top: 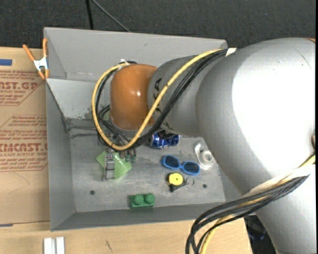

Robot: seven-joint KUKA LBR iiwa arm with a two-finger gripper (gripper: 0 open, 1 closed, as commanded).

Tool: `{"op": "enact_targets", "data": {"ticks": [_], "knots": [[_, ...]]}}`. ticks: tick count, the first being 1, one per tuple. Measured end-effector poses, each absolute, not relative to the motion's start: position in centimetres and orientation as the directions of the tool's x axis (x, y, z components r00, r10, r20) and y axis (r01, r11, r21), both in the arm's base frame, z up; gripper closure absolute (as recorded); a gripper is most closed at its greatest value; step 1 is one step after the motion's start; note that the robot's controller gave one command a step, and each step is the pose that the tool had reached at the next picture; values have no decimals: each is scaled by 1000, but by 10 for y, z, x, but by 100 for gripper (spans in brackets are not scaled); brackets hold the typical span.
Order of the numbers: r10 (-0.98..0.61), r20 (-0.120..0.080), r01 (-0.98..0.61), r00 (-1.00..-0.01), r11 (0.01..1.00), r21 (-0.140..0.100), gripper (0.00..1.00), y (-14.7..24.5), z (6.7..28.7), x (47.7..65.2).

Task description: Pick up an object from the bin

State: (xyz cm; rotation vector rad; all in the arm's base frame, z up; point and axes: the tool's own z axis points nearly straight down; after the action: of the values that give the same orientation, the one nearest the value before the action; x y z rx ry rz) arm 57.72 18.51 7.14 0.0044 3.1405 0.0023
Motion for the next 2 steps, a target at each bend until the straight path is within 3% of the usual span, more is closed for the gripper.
{"op": "enact_targets", "data": {"ticks": [1,2], "knots": [[3,-1,3,-1000,1000,2,100,185,72,577],[-8,-9,-8,-1000,1000,4,100,179,196,567]]}}
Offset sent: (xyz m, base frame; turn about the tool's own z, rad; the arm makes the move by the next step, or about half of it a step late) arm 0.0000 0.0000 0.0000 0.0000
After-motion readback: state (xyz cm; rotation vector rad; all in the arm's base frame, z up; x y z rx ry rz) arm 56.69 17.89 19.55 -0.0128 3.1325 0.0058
